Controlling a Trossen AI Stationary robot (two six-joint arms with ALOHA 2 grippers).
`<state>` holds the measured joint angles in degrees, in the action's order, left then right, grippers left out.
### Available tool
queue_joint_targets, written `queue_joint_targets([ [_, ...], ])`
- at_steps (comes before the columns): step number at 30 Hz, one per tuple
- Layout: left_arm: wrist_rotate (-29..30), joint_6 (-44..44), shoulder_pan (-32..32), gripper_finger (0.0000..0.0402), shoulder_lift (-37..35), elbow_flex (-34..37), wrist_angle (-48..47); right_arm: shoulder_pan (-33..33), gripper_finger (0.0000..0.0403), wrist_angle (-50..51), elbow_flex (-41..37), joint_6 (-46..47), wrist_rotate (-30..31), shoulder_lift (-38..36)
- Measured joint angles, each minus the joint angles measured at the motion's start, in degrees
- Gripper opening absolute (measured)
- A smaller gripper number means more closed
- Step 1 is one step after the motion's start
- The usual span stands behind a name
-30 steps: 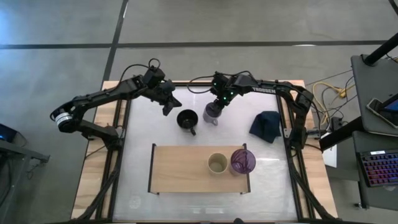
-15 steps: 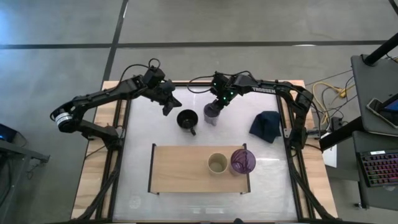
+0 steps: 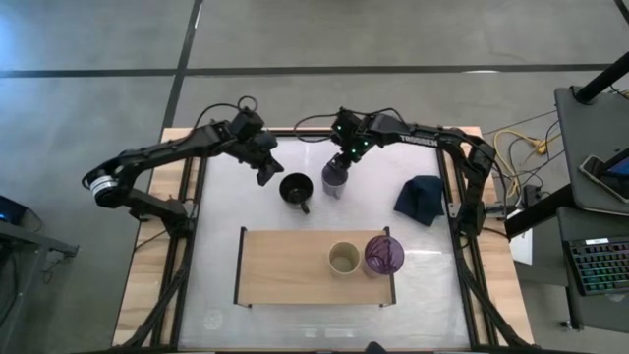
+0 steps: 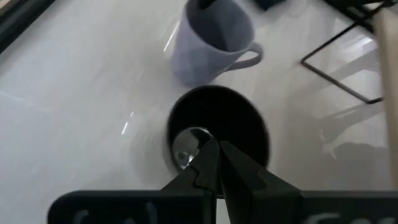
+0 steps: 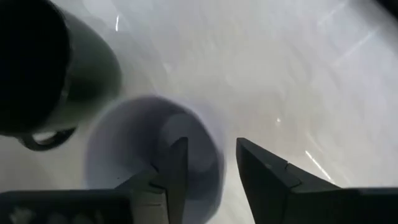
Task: Stack small to large cups/mugs on shelf
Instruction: Move the black mug to the top left of the table
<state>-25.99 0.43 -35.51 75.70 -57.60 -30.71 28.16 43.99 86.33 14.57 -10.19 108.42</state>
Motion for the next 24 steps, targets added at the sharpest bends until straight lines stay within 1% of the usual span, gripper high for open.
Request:
queue_joint_targets([
  [3,0.2,-0.1,0.0,0.0002,1.2,0.0,0.0,0.0,0.0135,1.0,2.6,-0.1,0.3,0.0],
  [5,0.2,-1.0,0.3,0.0012,2.1,0.0,0.1,0.0,0.014,2.4,4.7,-0.7,1.2,0.0],
  [13,0.9,-1.2,1.5,0.0081,6.0,-0.2,0.7,0.0,0.0151,9.4,13.9,-4.1,6.2,-0.1],
  [16,2.1,-0.5,1.6,0.0097,7.2,-0.2,1.1,0.0,0.0149,10.4,16.6,-4.2,6.9,-0.1],
  [24,5.6,0.1,1.9,0.0103,11.9,-0.2,1.3,0.0,0.0146,11.8,21.1,-4.7,7.4,-0.1],
])
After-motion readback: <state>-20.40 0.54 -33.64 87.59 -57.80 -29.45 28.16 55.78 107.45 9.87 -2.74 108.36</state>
